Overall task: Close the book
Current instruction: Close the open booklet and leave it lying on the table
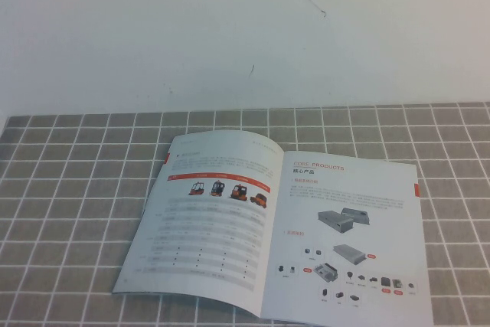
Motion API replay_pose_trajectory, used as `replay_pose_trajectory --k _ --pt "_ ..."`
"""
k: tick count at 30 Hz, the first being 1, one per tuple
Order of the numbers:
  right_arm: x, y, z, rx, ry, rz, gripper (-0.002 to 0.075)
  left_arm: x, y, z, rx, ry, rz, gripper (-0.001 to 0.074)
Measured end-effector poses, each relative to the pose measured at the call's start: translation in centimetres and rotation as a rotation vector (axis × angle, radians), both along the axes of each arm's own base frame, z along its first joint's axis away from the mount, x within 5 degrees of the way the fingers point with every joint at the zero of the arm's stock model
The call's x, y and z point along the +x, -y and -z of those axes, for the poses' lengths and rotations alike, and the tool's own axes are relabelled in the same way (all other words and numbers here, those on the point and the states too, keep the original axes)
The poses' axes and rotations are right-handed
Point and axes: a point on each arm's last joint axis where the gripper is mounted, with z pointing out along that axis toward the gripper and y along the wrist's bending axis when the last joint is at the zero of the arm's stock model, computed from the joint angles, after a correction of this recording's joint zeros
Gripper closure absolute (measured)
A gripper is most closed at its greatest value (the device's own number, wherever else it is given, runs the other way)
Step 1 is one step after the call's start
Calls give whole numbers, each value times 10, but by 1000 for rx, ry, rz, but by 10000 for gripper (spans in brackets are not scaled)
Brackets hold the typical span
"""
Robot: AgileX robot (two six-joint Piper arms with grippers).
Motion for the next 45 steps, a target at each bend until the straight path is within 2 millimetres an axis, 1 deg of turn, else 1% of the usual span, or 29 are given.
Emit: replay_pose_trajectory --k 41,45 --pt "0 0 0 0 0 0 728 0 0 0 0 0 0 738" --pt "0 0 0 0 0 0 728 0 0 0 26 3 5 737"
